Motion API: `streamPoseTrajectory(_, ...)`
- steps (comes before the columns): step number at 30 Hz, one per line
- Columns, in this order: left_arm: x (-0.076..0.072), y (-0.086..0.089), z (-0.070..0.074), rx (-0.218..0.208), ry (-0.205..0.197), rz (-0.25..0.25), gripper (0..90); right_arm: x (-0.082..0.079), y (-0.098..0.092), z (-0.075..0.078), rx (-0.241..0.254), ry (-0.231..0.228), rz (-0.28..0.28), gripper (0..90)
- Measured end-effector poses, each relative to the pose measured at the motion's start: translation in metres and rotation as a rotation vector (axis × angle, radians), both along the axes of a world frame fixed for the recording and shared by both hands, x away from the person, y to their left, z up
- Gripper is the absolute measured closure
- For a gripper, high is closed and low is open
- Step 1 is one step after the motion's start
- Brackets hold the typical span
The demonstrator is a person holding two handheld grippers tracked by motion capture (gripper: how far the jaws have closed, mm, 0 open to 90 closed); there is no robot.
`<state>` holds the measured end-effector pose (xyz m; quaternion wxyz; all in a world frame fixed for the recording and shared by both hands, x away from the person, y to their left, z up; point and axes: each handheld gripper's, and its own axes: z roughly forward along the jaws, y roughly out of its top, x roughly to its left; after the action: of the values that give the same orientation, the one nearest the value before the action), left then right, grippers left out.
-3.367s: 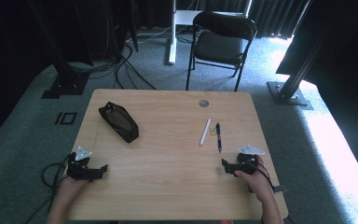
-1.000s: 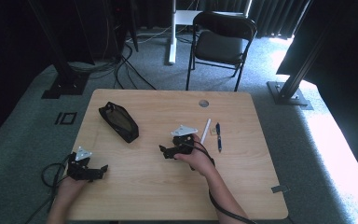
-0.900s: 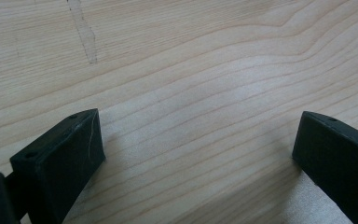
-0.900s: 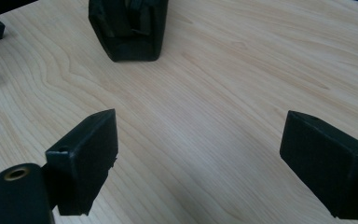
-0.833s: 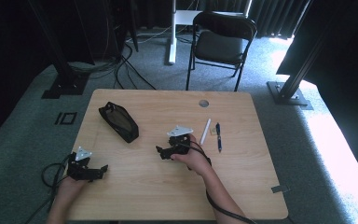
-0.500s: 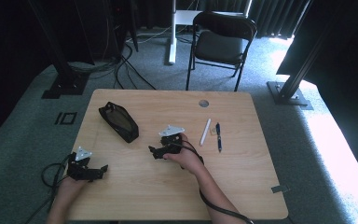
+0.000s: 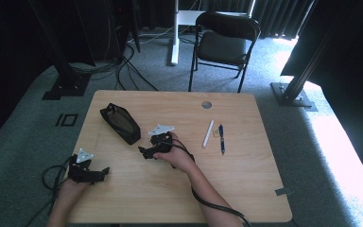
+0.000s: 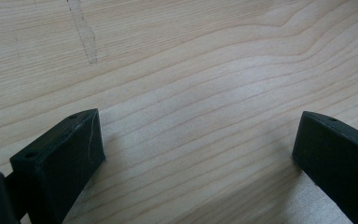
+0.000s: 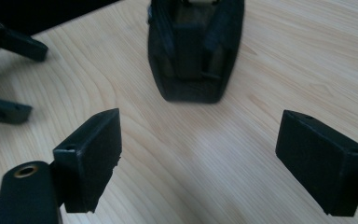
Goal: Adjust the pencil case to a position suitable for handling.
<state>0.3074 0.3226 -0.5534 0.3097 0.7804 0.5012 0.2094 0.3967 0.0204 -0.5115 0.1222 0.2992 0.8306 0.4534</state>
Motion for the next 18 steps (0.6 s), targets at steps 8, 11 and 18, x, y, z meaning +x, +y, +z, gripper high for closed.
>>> streamPoseTrajectory(8, 0.0, 0.0, 0.0, 0.0, 0.0, 0.0, 2.1, 0.006, 0.018, 0.004, 0.01, -0.008, 0.005, 14.4)
streamPoseTrajectory(11, 0.0, 0.0, 0.0, 0.0, 0.0, 0.0, 2.1, 0.009, 0.024, 0.005, 0.001, -0.01, 0.003, 14.5)
streamPoseTrajectory(18, 0.0, 0.0, 0.0, 0.0, 0.0, 0.0, 2.1, 0.017, 0.036, 0.005, -0.01, -0.025, -0.008, 22.0)
